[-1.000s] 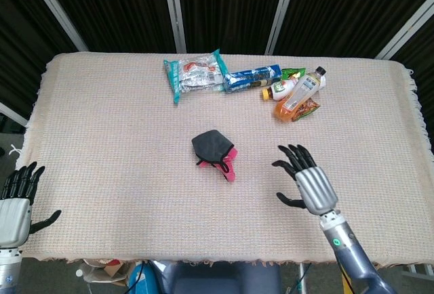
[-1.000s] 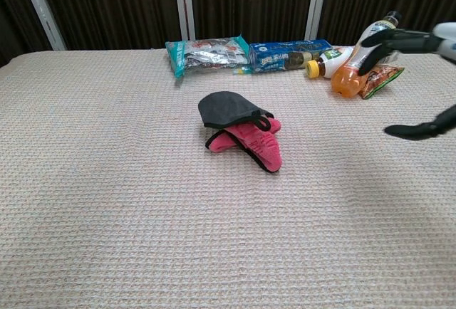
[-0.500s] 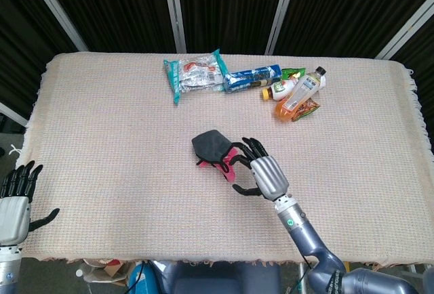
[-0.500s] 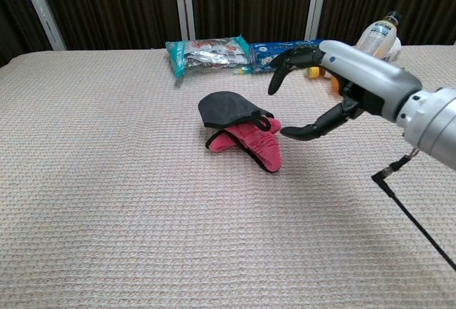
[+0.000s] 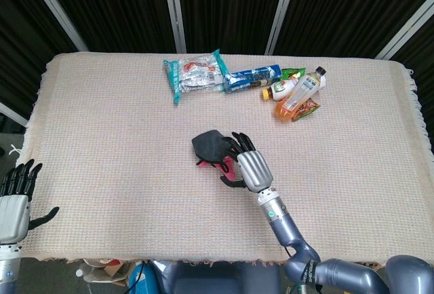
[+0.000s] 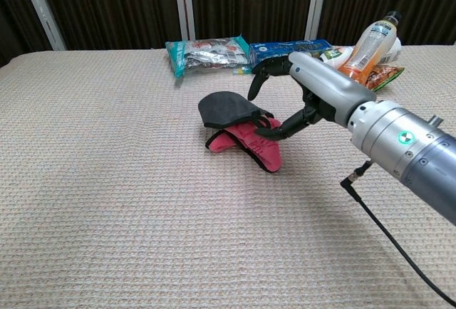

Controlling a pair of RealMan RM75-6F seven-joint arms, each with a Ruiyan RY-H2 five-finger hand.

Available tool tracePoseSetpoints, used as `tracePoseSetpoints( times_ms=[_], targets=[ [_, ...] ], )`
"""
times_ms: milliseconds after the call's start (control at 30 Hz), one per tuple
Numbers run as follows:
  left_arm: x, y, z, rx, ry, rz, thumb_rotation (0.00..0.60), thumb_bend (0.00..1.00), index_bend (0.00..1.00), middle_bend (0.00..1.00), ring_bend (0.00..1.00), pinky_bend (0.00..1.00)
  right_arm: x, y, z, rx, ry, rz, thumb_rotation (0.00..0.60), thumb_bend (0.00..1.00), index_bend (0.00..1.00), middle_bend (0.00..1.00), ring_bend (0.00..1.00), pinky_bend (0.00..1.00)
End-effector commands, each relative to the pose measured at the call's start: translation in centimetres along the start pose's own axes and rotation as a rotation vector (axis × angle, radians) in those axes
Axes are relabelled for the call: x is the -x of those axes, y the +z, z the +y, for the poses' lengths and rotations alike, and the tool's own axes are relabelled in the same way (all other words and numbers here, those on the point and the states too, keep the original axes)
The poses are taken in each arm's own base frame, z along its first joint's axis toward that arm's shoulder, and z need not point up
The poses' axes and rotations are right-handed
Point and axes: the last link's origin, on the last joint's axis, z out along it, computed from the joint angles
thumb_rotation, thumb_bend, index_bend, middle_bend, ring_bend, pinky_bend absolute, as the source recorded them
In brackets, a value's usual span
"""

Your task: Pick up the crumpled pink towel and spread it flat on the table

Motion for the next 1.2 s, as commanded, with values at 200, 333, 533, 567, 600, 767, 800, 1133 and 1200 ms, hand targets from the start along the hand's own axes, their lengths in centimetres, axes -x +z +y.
tracePoseSetpoints(
  times_ms=[200, 333, 533, 567, 600, 767, 800, 1133, 1200],
  targets=[
    [0.2, 0.0, 0.0, 0.000, 0.002, -0.006, 0.600, 0.04, 0.00, 0.00, 0.00, 0.00, 1.3, 0.6, 0.3, 0.025, 0.013, 0.021, 0.600, 0.22, 0.43, 0.18, 0.06, 0.04],
    [0.2, 0.0, 0.0, 0.002, 0.001, -0.007, 0.600, 0.04, 0.00, 0.00, 0.00, 0.00, 1.5, 0.6, 0.5, 0.030, 0.010, 0.028, 0.600, 0.22, 0.43, 0.18, 0.06, 0.04],
    [0.2, -0.1, 0.1, 0.005, -0.002, -0.007, 0.600, 0.04, 0.00, 0.00, 0.00, 0.00, 1.5, 0.7, 0.8, 0.046, 0.009, 0.050, 0.600, 0.22, 0.43, 0.18, 0.06, 0.04],
    [0.2, -0.1, 0.1, 0.006, -0.003, -0.006, 0.600, 0.04, 0.00, 0.00, 0.00, 0.00, 1.5, 0.8, 0.8, 0.050, 0.007, 0.055, 0.600, 0.22, 0.43, 0.18, 0.06, 0.04],
    [0.1, -0.1, 0.1, 0.007, -0.005, -0.004, 0.600, 0.04, 0.00, 0.00, 0.00, 0.00, 1.4, 0.8, 0.9, 0.053, 0.006, 0.061, 0.600, 0.22, 0.43, 0.18, 0.06, 0.04],
    [0.1, -0.2, 0.2, 0.010, -0.009, -0.006, 0.600, 0.04, 0.00, 0.00, 0.00, 0.00, 1.1, 0.9, 1.1, 0.066, 0.000, 0.091, 0.600, 0.22, 0.43, 0.18, 0.06, 0.04],
    [0.1, -0.2, 0.2, 0.011, -0.009, -0.006, 0.600, 0.04, 0.00, 0.00, 0.00, 0.00, 1.1, 0.9, 1.1, 0.068, 0.000, 0.093, 0.600, 0.22, 0.43, 0.18, 0.06, 0.04],
    [0.1, -0.2, 0.4, 0.018, -0.014, -0.004, 0.600, 0.04, 0.00, 0.00, 0.00, 0.00, 0.6, 0.8, 1.3, 0.084, -0.005, 0.136, 0.600, 0.32, 0.45, 0.19, 0.06, 0.04],
    [0.1, -0.3, 0.4, 0.018, -0.014, -0.003, 0.600, 0.04, 0.00, 0.00, 0.00, 0.00, 0.6, 0.9, 1.4, 0.090, -0.005, 0.138, 0.600, 0.32, 0.45, 0.19, 0.06, 0.04]
  ],
)
